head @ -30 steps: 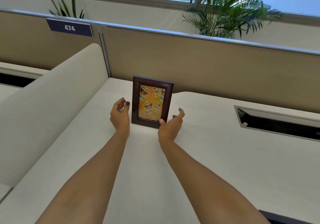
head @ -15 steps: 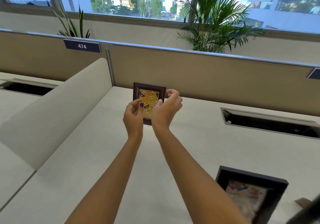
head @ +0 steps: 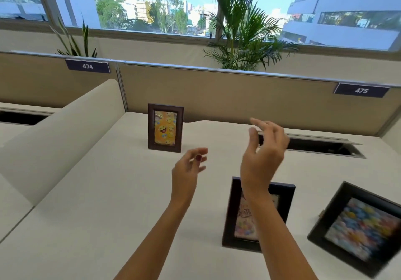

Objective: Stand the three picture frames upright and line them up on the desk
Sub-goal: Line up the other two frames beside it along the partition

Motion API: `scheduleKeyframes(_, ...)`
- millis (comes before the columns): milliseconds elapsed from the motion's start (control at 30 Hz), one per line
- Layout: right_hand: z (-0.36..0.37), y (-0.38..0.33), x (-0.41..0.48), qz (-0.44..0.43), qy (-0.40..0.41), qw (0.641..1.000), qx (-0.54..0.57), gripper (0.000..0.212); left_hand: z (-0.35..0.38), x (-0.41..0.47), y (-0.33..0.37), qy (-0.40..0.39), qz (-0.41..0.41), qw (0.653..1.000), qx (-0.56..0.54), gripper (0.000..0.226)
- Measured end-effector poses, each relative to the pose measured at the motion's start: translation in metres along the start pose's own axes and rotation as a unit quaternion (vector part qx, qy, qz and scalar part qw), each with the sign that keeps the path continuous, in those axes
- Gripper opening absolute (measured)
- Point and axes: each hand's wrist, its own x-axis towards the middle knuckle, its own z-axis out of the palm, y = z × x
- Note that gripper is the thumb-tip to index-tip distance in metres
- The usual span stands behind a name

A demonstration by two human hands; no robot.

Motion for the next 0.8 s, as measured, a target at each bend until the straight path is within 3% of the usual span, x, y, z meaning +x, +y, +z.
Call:
scheduleKeyframes(200,-0.052,0.052,-0.03,0.091,0.007,0.995,-0.045,0.031,0.028,-0.046,-0.023,-0.052,-0.061,0.997,0.01,0.026)
scheduleKeyframes(433,-0.088,0.089,-0.07,0.173,-0.131,0.976,-0.004,0.036,0.04,-0.071,-0.036,-0.092,-0.068,0.99,0.08,0.018)
scheduleKeyframes(533,-0.094,0.097,-0.084,0.209,-0.14,0.968,0.017,0.041,0.042,-0.081,-0.044,-0.087,-0.085,0.987,0.103,0.014)
scheduleKeyframes(633,-0.096,0.108,-0.092,0.252,-0.118,0.96,0.008,0.036,0.044,-0.085,-0.045,-0.086,-0.086,0.986,0.114,0.014)
scheduleKeyframes(800,-0.098,0.125,-0.103,0.267,-0.155,0.951,-0.013,0.022,0.043,-0.082,-0.047,-0.09,-0.087,0.985,0.117,0.017)
